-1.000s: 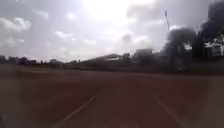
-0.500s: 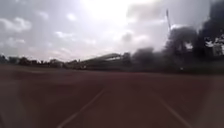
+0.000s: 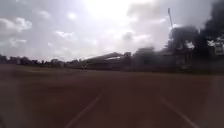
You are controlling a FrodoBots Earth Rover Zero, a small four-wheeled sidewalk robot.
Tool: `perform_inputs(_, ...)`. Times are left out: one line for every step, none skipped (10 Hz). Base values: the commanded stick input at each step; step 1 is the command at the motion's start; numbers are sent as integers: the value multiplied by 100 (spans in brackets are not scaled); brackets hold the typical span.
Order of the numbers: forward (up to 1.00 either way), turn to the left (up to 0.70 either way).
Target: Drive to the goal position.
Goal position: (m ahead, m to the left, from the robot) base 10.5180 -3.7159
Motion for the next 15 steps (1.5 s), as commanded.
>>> perform_inputs(70,0)
perform_inputs(70,0)
perform_inputs(70,0)
perform_inputs(70,0)
perform_inputs(70,0)
perform_inputs(70,0)
perform_inputs(70,0)
perform_inputs(70,0)
perform_inputs(70,0)
perform_inputs(70,0)
perform_inputs(70,0)
perform_inputs(70,0)
perform_inputs(70,0)
perform_inputs(70,0)
perform_inputs(70,0)
